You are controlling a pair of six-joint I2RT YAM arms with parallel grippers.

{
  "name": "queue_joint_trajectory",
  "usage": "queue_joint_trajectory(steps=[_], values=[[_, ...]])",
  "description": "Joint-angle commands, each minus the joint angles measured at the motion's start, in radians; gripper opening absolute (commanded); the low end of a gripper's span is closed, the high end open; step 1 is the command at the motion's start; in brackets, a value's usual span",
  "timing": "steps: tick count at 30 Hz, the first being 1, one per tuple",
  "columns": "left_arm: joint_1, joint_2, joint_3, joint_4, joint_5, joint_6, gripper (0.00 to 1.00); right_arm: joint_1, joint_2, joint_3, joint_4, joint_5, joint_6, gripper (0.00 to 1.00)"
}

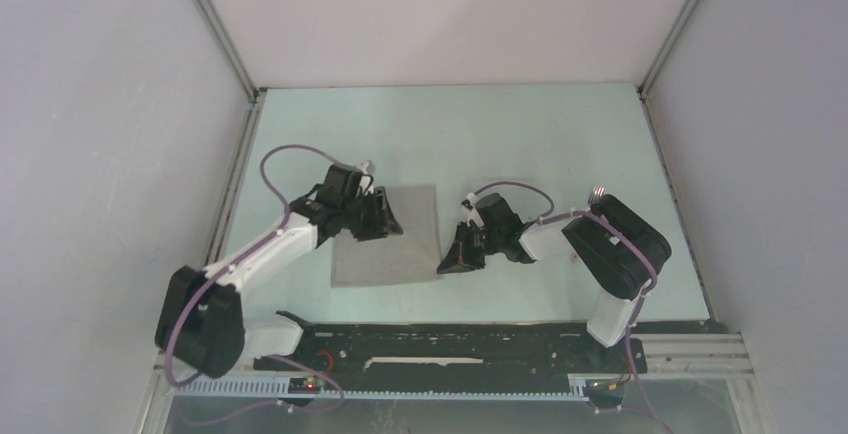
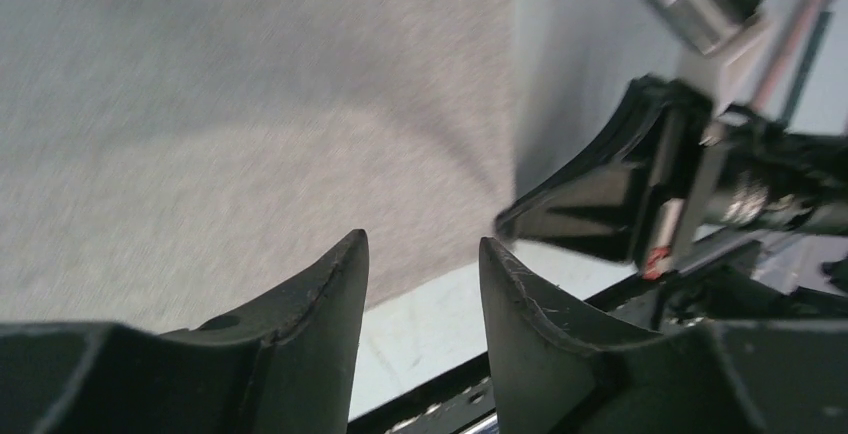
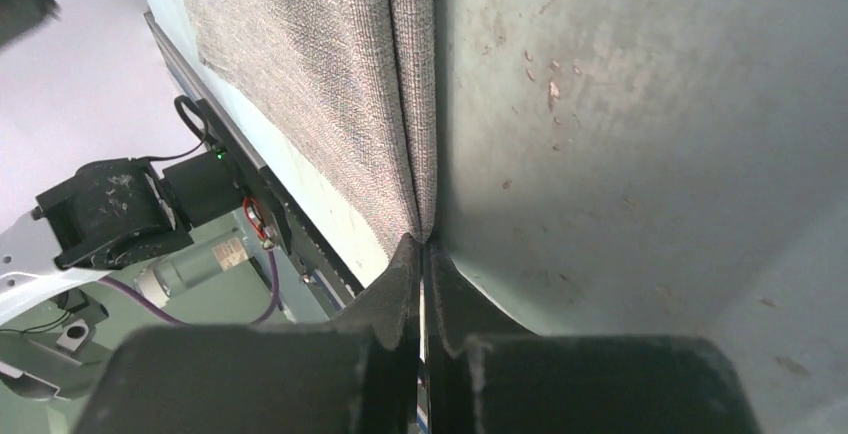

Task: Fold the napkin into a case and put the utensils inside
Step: Smooth out the lower triangle-folded napkin at the center of the board.

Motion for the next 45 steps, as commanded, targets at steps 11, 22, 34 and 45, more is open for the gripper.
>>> queue_joint_trajectory(steps=[11, 22, 34, 45], values=[[-0.057, 0.586, 0.507, 0.198, 0.043, -0.017, 0.18, -0.041, -0.059, -0.08, -0.032, 0.055, -0.091, 0.0], [-0.043, 0.79, 0.614, 0.234, 0.066, -0.048, 0.02, -0.052, -0.067, -0.079, -0.049, 0.034, -0.115, 0.01], [-0.006, 0.919, 0.67, 0.276, 0.113, -0.109, 0.0, 0.03, -0.087, -0.114, -0.056, 0.106, -0.088, 0.32], [0.0, 0.969, 0.677, 0.282, 0.127, -0.104, 0.0, -0.003, -0.077, -0.164, -0.026, 0.131, -0.085, 0.0]])
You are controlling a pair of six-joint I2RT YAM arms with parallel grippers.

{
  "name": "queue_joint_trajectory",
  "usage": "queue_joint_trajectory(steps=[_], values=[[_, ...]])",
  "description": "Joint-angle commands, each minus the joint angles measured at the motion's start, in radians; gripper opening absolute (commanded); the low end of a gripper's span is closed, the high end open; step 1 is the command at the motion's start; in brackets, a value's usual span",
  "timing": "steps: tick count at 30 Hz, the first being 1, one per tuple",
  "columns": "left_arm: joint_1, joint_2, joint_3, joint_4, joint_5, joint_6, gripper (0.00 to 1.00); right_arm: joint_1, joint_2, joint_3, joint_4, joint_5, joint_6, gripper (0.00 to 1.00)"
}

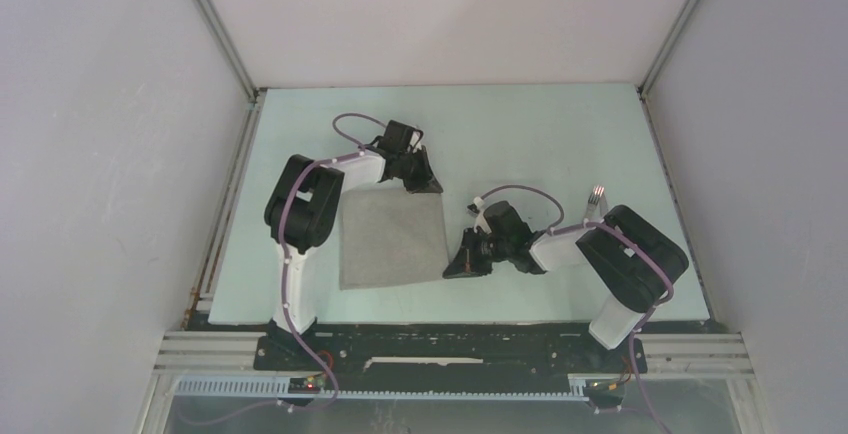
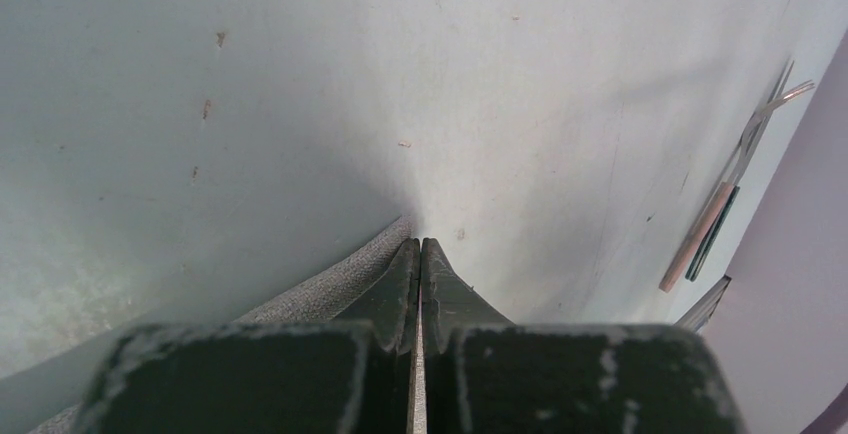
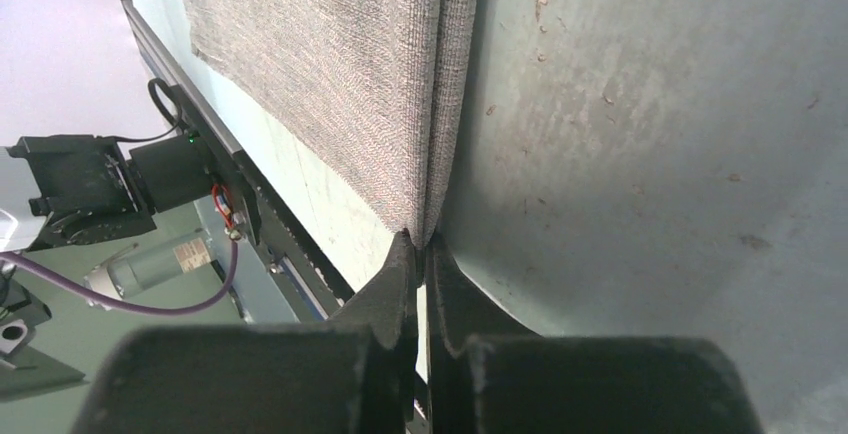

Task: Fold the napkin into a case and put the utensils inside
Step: Smooth out the lower triangle-folded napkin at the center of the board.

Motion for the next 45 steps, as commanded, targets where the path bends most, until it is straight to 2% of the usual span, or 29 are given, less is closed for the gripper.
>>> queue_joint_trajectory(steps=[1, 6, 8, 9, 12, 15, 17, 21, 23, 25, 29, 32, 38, 45], values=[[0.011, 0.041, 0.014, 0.012, -0.031, 0.012, 0.0, -0.015, 0.032, -0.053, -0.061, 0.063, -0.016, 0.0], [0.01, 0.022, 0.035, -0.018, -0.046, 0.041, 0.0, 0.029, 0.044, -0.053, -0.002, 0.041, 0.023, 0.0], [0.01, 0.005, 0.057, -0.055, -0.047, 0.063, 0.03, 0.024, 0.036, -0.053, -0.007, 0.031, 0.036, 0.02], [0.01, -0.015, 0.061, -0.069, -0.052, 0.073, 0.07, 0.014, 0.02, -0.053, -0.022, 0.029, 0.037, 0.07], [0.01, -0.119, 0.064, -0.099, -0.067, 0.09, 0.31, -0.026, -0.058, -0.046, -0.079, 0.011, 0.006, 0.31], [0.012, -0.2, 0.069, -0.121, -0.052, 0.095, 0.44, -0.071, -0.125, 0.0, -0.206, 0.01, -0.057, 0.5], [0.018, -0.256, 0.055, -0.13, -0.039, 0.087, 0.49, -0.091, -0.149, 0.042, -0.282, 0.026, -0.106, 0.56], [0.05, -0.389, -0.045, -0.13, -0.059, 0.088, 0.55, -0.118, -0.135, 0.178, -0.412, 0.05, -0.178, 0.59], [0.088, -0.453, -0.118, -0.133, -0.082, 0.09, 0.54, -0.118, -0.105, 0.249, -0.423, 0.039, -0.184, 0.58], [0.138, -0.507, -0.203, -0.125, -0.084, 0.079, 0.48, -0.117, -0.053, 0.317, -0.397, -0.001, -0.166, 0.52], [0.261, -0.574, -0.378, -0.048, -0.035, 0.022, 0.27, -0.115, 0.066, 0.419, -0.262, -0.087, -0.089, 0.34], [0.341, -0.587, -0.481, 0.014, -0.004, -0.031, 0.14, -0.11, 0.162, 0.499, -0.189, -0.133, -0.025, 0.25], [0.4, -0.511, -0.495, 0.04, -0.023, -0.035, 0.06, -0.126, 0.34, 0.599, -0.103, -0.171, 0.031, 0.2], [0.434, -0.386, -0.488, 0.077, -0.066, -0.057, 0.0, -0.149, 0.41, 0.573, -0.127, -0.159, -0.005, 0.17]])
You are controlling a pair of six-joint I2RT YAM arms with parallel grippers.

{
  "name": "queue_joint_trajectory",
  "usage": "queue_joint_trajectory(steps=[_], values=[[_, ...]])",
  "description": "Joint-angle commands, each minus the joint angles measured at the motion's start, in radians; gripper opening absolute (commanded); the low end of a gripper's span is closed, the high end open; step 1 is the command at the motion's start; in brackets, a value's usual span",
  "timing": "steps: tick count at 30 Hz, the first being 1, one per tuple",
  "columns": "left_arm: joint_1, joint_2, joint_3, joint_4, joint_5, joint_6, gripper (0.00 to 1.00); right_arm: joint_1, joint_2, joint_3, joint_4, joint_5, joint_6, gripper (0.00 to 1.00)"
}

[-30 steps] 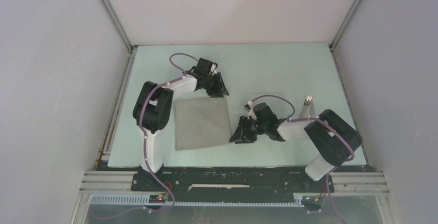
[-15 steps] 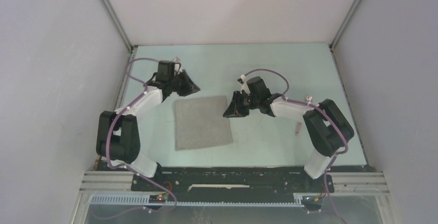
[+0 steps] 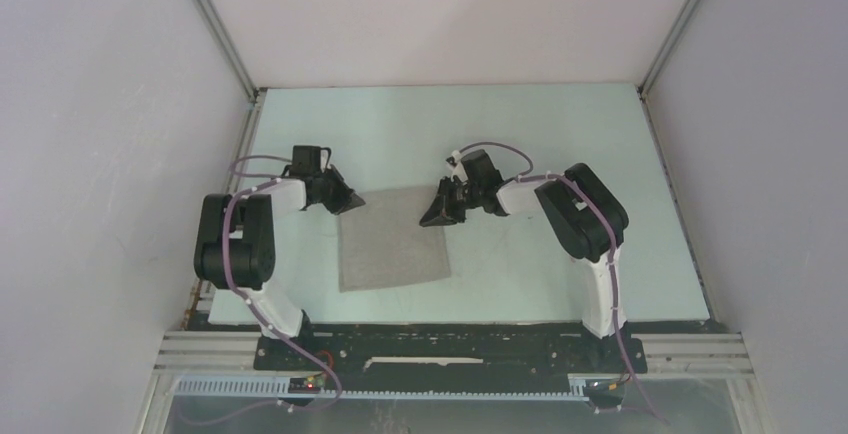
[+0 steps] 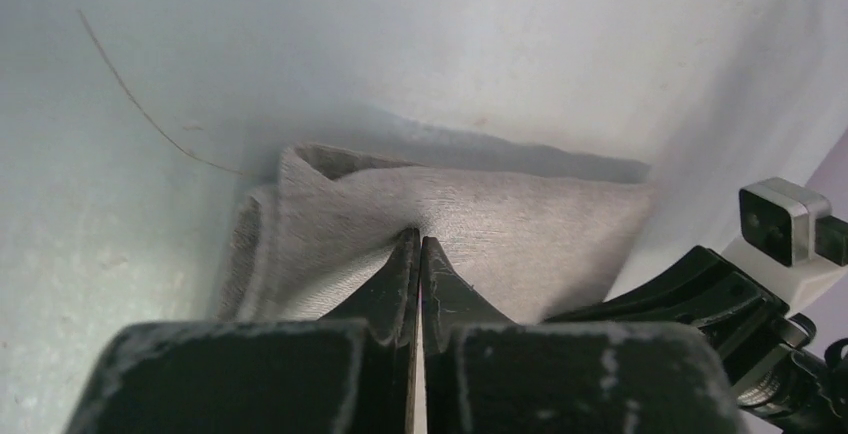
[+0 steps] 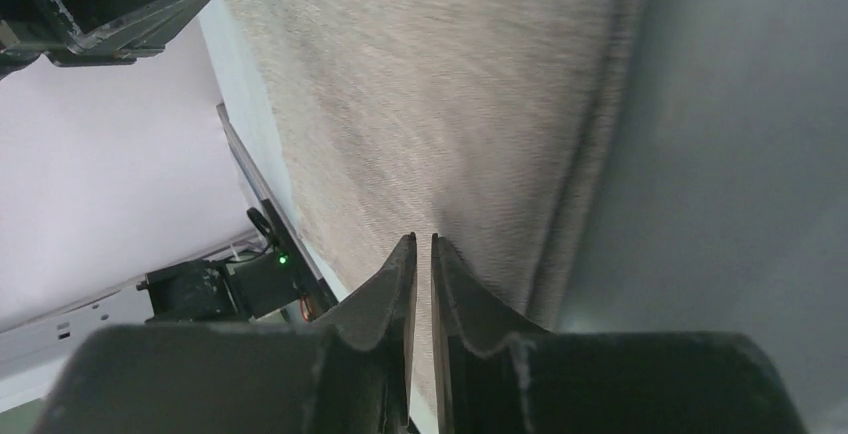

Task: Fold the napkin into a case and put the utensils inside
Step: Smooth out the lower triangle-folded napkin at the center of the board.

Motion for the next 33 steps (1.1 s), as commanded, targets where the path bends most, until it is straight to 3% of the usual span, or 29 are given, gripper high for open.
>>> queue_joint_trajectory(steps=[1, 7, 14, 18, 28, 33], values=[[0.046, 0.065, 0.017, 0.055, -0.018, -0.036, 0.0, -0.021, 0.008, -0.022, 0.027, -0.011, -0.011, 0.17], [0.08, 0.037, 0.005, 0.055, -0.004, -0.037, 0.01, -0.038, -0.008, -0.065, 0.036, -0.014, -0.022, 0.17], [0.084, -0.076, 0.06, -0.038, 0.017, -0.007, 0.06, -0.002, -0.148, -0.066, -0.023, -0.021, -0.02, 0.19], [0.086, -0.058, 0.053, -0.05, 0.006, 0.001, 0.06, 0.038, -0.156, -0.067, -0.065, -0.018, -0.031, 0.22], [0.112, 0.019, 0.005, -0.053, -0.066, 0.019, 0.03, 0.038, -0.147, -0.267, 0.089, -0.011, 0.014, 0.23], [0.112, -0.01, 0.043, -0.113, -0.127, 0.053, 0.03, 0.028, -0.194, -0.291, 0.075, 0.003, 0.003, 0.23]])
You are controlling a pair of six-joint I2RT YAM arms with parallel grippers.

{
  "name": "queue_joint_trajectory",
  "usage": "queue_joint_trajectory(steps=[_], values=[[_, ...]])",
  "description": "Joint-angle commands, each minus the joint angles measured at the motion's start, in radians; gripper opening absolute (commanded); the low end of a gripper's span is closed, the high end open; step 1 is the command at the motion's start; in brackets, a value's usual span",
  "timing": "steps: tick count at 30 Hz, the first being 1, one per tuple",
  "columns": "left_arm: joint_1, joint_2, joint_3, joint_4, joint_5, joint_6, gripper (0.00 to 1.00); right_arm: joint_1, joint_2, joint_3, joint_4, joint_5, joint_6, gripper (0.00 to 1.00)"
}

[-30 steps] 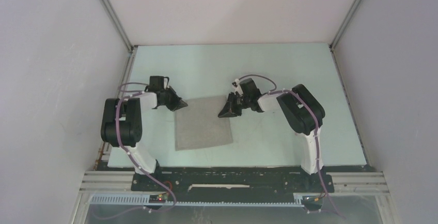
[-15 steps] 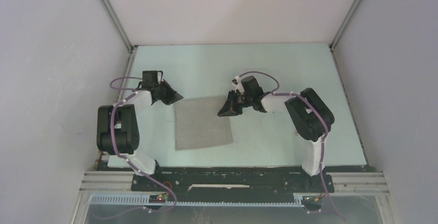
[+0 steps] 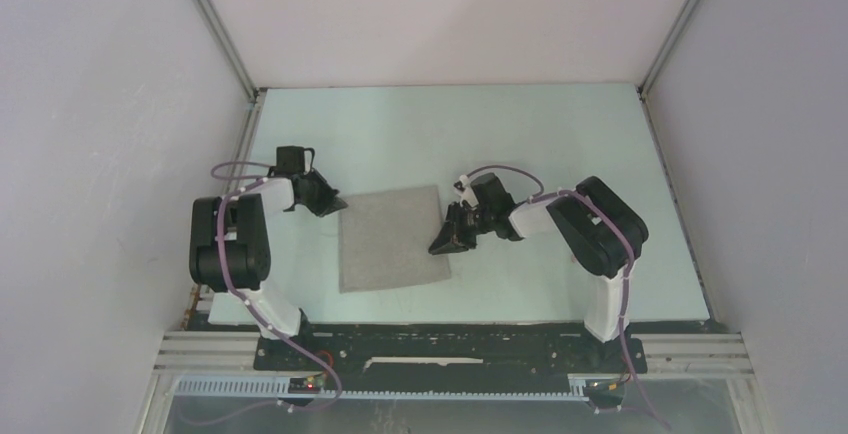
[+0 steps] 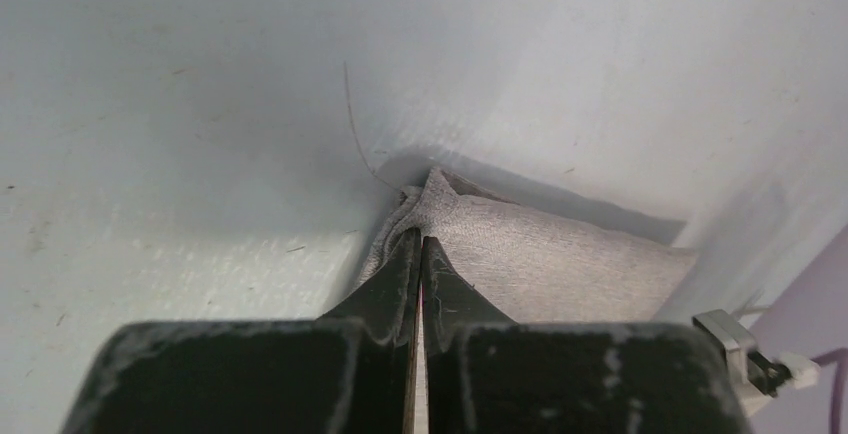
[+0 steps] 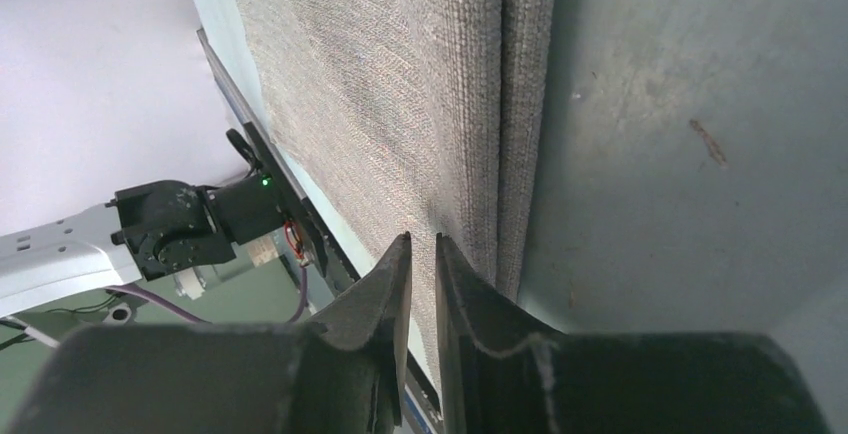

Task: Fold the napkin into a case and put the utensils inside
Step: Smooth out the lower triangle-folded napkin at the center of the board.

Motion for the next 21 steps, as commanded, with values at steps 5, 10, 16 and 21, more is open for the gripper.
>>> queue_joint_trajectory(steps=[5, 10, 16, 21], values=[[-0.008, -0.135, 0.04, -0.101, -0.093, 0.082, 0.06, 0.015, -0.164, 0.001, -0.065, 0.055, -0.022, 0.29], [-0.037, -0.219, 0.017, -0.117, -0.079, 0.104, 0.24, -0.012, -0.098, 0.07, 0.01, -0.01, 0.03, 0.44], [-0.155, -0.219, -0.081, -0.024, 0.005, 0.065, 0.39, -0.054, 0.052, 0.245, 0.063, -0.038, 0.061, 0.68], [-0.165, -0.205, -0.212, 0.09, 0.021, 0.023, 0.43, -0.111, 0.164, 0.264, 0.15, -0.059, 0.091, 0.74]])
